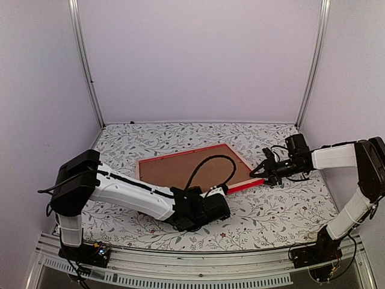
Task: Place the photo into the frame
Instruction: Pass from the right arm to the left, then turn over the photo frame, then place the photo frame at the center of the board.
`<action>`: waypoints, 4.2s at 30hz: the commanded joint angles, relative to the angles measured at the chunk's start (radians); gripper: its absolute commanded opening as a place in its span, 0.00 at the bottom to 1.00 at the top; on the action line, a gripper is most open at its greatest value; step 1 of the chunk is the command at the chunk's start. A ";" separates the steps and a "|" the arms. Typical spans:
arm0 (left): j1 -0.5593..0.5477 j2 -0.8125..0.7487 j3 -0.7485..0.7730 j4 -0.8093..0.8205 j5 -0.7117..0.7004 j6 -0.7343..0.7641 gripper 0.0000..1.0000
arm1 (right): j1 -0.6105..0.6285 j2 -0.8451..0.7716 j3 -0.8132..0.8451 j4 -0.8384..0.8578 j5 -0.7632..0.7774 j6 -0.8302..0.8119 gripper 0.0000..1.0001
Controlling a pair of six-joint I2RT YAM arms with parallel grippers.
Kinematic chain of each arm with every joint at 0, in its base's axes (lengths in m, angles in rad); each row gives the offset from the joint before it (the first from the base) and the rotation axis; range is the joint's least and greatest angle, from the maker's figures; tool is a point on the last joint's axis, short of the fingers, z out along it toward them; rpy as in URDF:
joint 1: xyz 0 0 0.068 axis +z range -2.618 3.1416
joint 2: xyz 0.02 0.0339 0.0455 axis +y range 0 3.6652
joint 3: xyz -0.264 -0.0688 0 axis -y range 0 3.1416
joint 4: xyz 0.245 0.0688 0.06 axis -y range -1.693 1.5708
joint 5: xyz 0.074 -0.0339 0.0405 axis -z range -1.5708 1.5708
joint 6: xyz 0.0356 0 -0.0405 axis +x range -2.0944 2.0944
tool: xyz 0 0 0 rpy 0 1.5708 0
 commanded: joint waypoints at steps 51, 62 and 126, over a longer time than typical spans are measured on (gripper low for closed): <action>0.472 -0.595 0.480 -0.052 0.875 -0.232 0.00 | -0.282 -0.192 0.275 -0.228 0.078 -0.139 0.59; 0.876 -0.671 0.136 0.363 1.487 -0.714 0.00 | -0.282 -0.160 0.285 -0.231 0.062 -0.146 0.59; 0.843 -0.267 -0.584 0.836 1.449 -0.856 0.79 | -0.257 -0.072 0.207 -0.188 0.068 -0.191 0.60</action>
